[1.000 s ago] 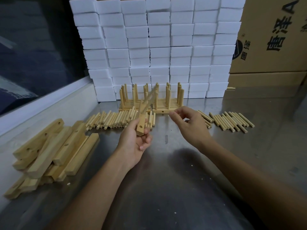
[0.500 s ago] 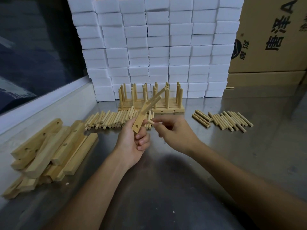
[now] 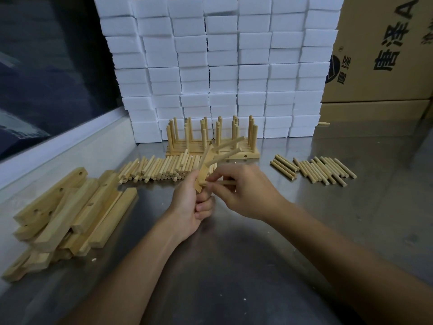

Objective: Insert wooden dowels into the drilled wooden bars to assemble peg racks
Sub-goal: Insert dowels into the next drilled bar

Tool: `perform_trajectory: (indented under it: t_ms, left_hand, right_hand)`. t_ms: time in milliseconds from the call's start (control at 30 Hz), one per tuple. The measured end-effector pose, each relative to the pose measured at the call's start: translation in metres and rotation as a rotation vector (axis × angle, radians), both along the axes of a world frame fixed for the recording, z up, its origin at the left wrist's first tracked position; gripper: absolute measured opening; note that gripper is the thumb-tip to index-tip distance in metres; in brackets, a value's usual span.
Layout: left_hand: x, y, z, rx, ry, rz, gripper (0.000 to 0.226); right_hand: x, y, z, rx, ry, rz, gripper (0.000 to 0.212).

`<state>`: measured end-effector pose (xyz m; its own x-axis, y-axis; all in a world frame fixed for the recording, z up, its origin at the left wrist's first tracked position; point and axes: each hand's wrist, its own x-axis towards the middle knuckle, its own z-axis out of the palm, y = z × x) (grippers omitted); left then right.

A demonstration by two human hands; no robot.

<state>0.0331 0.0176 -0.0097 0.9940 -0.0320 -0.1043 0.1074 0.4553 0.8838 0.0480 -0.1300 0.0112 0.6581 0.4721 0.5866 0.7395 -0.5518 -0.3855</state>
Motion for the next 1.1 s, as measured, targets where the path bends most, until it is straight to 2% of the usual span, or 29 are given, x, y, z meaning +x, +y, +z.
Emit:
perform_trajectory:
  t_ms: [133,300,567,633,767,800,833,933,1100]
  left_hand:
    - [0.000,-0.003,-0.003,0.045,-0.010,0.005,0.043]
    - [-0.001,-0.004,-0.003,0.088,-0.020,0.000,0.042]
    - [-0.001,-0.007,-0.004,0.198,-0.051,0.024,0.044]
    - [-0.002,-0.007,-0.004,0.220,-0.050,0.031,0.043]
    - [-0.001,-0.009,-0.004,0.264,-0.076,0.056,0.037]
    - [-0.001,-0.009,-0.004,0.262,-0.073,0.062,0.037]
    - [-0.001,-0.009,-0.004,0.253,-0.067,0.069,0.039]
    - [-0.001,-0.008,-0.003,0.236,-0.031,0.080,0.041]
    - [-0.001,-0.010,-0.003,0.297,-0.062,0.091,0.039]
  right_hand:
    - [-0.005,-0.003,0.009,-0.124,-0.096,-0.011,0.009]
    - [-0.005,-0.004,0.009,-0.120,-0.110,0.016,0.007]
    - [-0.004,-0.006,-0.001,-0.206,-0.094,0.015,0.025]
    - [-0.005,-0.004,-0.005,-0.109,-0.002,0.007,0.024]
    - [-0.008,0.000,-0.011,0.219,0.465,-0.023,0.024]
    - [-0.010,0.000,-0.011,0.202,0.439,-0.038,0.024]
    - [-0.011,0.000,-0.011,0.112,0.323,-0.057,0.026]
    - [-0.015,-0.001,-0.005,-0.315,-0.079,-0.196,0.033]
    - [-0.022,0.005,-0.004,-0.351,-0.204,-0.295,0.030]
